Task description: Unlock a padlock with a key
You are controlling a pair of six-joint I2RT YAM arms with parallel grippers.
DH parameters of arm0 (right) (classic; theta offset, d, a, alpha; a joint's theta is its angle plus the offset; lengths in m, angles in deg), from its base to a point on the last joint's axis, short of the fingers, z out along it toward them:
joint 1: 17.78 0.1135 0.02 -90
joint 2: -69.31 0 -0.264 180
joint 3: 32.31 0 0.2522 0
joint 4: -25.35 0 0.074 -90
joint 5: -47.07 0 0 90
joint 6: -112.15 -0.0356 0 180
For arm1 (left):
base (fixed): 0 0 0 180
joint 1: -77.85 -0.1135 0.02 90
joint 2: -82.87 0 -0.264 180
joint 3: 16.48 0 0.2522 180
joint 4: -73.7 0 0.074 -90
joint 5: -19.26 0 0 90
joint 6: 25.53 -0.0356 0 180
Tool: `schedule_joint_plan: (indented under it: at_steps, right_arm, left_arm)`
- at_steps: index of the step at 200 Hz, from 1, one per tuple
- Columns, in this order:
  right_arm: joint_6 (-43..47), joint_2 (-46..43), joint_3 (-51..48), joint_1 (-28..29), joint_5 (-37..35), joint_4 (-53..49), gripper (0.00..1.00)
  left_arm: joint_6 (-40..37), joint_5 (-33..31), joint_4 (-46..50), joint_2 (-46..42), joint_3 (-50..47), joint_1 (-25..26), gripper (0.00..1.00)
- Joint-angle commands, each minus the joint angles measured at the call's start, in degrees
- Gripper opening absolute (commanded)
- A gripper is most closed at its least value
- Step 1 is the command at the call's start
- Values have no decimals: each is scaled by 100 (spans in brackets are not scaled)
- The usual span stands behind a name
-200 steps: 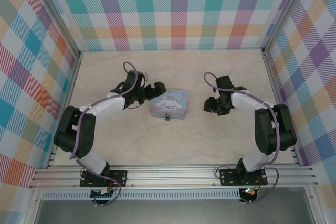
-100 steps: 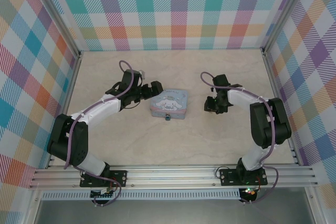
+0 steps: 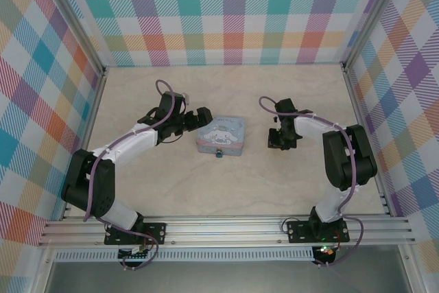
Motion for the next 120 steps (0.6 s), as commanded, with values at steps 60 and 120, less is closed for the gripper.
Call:
schedule_joint_plan:
  at_steps: [60,120]
  right_arm:
    - [130,157,120,55,-39,-139,16]
    - [143,-11,65,78,-25,-147,6]
  left_arm:
    - [-118,-91,195,-179,-95,42,100]
    - [-129,-133,229,-229,-79,42,100]
